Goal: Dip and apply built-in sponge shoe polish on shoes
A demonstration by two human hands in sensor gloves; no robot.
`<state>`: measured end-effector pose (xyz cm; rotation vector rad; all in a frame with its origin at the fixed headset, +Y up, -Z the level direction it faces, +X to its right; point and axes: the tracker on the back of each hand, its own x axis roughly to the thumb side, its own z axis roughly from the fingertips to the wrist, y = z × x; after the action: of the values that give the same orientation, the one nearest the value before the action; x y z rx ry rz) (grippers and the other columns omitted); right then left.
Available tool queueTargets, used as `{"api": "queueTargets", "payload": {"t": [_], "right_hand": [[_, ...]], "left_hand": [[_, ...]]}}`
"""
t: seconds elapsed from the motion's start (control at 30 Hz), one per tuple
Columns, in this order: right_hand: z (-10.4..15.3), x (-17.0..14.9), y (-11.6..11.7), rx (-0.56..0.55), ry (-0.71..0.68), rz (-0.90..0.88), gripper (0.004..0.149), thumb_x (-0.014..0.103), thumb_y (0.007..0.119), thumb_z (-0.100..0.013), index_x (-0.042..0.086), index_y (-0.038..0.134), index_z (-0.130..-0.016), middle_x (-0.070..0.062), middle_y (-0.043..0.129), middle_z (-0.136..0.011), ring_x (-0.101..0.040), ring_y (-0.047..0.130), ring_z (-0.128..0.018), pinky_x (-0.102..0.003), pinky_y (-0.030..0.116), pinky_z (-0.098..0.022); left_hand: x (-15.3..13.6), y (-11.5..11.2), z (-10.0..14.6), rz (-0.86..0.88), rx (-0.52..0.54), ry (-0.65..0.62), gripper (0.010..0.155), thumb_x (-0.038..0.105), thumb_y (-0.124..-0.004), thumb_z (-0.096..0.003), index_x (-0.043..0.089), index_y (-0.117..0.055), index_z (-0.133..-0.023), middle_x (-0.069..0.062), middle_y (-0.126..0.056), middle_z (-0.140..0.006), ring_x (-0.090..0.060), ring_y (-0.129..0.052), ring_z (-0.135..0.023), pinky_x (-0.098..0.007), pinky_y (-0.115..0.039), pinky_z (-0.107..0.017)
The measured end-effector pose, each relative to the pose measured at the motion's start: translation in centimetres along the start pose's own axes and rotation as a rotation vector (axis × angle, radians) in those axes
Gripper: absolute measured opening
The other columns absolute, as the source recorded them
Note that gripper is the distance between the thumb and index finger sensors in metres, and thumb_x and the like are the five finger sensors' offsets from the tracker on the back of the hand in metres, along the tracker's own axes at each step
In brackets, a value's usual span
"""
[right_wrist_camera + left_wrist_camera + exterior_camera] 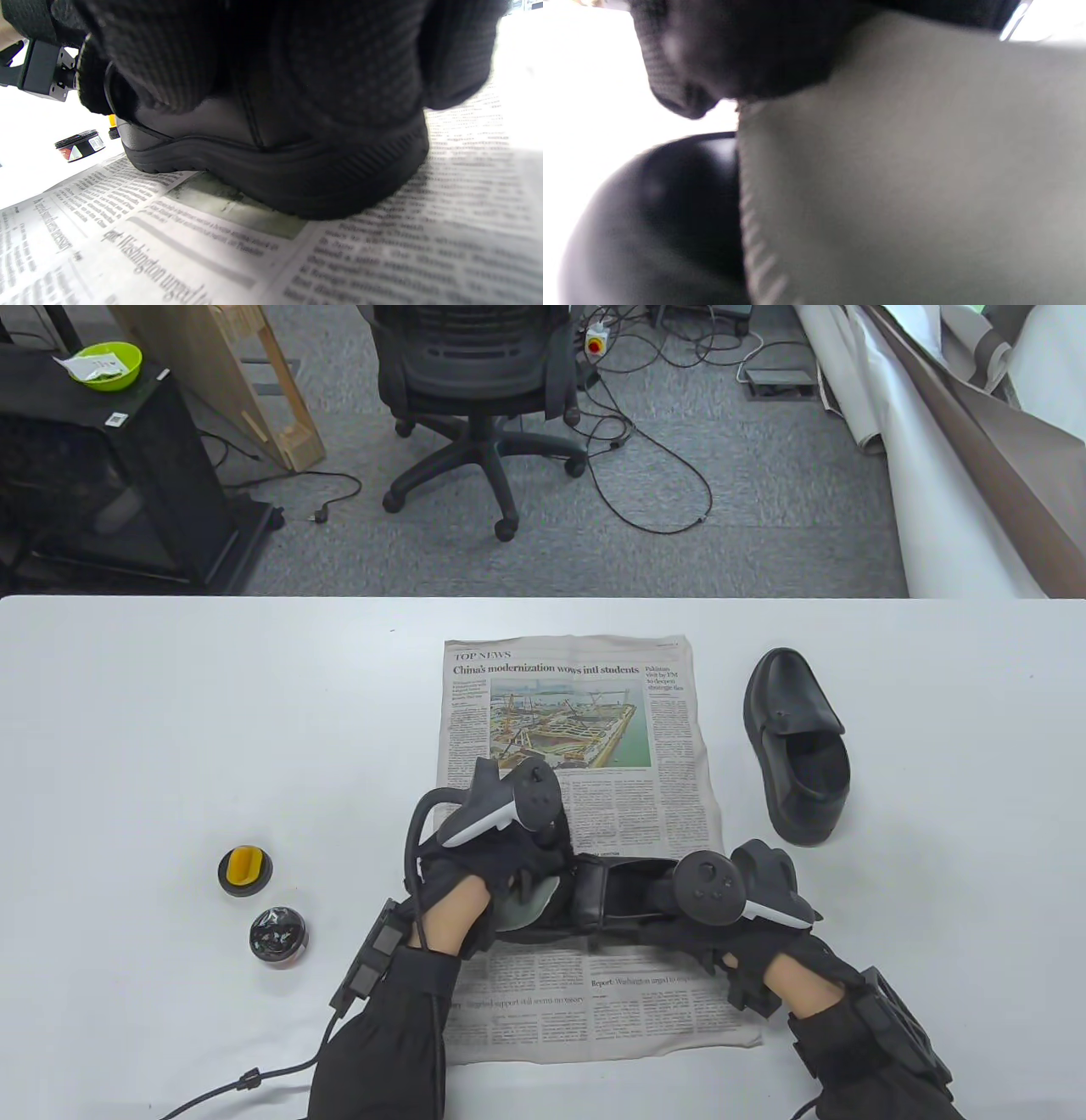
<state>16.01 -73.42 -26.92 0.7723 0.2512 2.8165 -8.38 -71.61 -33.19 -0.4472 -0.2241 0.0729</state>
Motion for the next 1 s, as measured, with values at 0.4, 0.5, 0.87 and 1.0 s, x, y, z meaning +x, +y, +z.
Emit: {"api": "queueTargets", "payload": {"t": [0.4, 0.5, 0.87, 1.0], "right_hand": [[0.0, 0.0, 0.0, -0.003, 0.005, 0.005, 0.042, 0.055, 0.086, -0.033, 0.026, 0.090, -0.063, -0.001, 0.090, -0.060, -0.008, 0.101, -0.020, -0.039, 0.089, -0.044], [0.0, 0.0, 0.0, -0.004, 0.007, 0.007, 0.042, 0.055, 0.086, -0.033, 0.026, 0.090, -0.063, -0.001, 0.090, -0.060, -0.008, 0.101, -0.020, -0.039, 0.089, -0.044], [0.0, 0.1, 0.0, -0.009, 0.012, 0.007, 0.042, 0.055, 0.086, -0.033, 0.026, 0.090, -0.063, -0.001, 0.090, -0.060, -0.008, 0.101, -0.020, -0.039, 0.089, -0.044], [0.0, 0.1, 0.0, -0.005, 0.006, 0.010, 0.042, 0.055, 0.086, -0.033, 0.026, 0.090, -0.063, -0.001, 0.090, -0.060, -0.008, 0.101, -0.020, -0.039, 0.089, -0.044]], "left_hand": [[-2.9, 0.2, 2.7, -0.168, 0.076, 0.200, 0.050, 0.050, -0.088, -0.0408, 0.028, -0.087, -0.086, 0.005, -0.105, -0.045, -0.006, -0.100, -0.010, -0.040, -0.090, -0.048], [-2.4, 0.4, 3.8, -0.194, 0.140, 0.205, 0.050, 0.051, -0.089, -0.0406, 0.028, -0.087, -0.085, 0.005, -0.105, -0.045, -0.005, -0.100, -0.011, -0.039, -0.091, -0.048], [4.4, -0.2, 4.6, 0.078, 0.315, -0.062, 0.051, 0.050, -0.089, -0.0399, 0.028, -0.086, -0.086, 0.005, -0.105, -0.045, -0.006, -0.100, -0.010, -0.039, -0.091, -0.047], [4.9, -1.0, 4.1, -0.014, 0.271, -0.022, 0.051, 0.051, -0.087, -0.0407, 0.028, -0.085, -0.086, 0.006, -0.105, -0.045, -0.004, -0.100, -0.010, -0.039, -0.091, -0.047]]}}
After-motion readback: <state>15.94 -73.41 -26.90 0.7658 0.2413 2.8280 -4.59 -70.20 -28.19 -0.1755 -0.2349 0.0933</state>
